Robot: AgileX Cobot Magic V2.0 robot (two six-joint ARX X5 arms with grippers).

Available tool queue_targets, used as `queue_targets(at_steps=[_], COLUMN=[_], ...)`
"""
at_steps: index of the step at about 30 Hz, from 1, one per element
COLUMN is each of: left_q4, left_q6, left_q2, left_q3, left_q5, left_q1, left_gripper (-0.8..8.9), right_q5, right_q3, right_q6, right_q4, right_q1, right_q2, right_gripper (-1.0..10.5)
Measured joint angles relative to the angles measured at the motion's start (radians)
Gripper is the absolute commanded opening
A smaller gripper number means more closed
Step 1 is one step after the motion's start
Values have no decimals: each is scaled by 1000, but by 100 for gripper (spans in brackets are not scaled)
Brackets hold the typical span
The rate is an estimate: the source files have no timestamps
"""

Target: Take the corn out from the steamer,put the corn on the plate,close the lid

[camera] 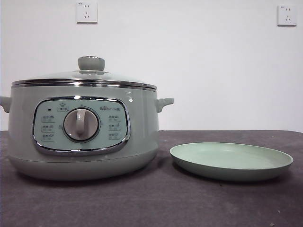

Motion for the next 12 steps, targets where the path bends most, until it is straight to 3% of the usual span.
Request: queue_targets(at_steps=[5, 12], left_q4=[11, -54], left_q6=[-84, -106], left_q2=[0, 7], left_q3=[0, 48], left_q5=[64, 67], left_q1=[0, 0], left_gripper=[-7, -7], right_q5=[0, 0], right_q3=[0, 92], right_q6=[84, 89], right_q4=[-1, -42], right_q1=[0, 0], right_q2=[0, 58], right_gripper=[-10, -10])
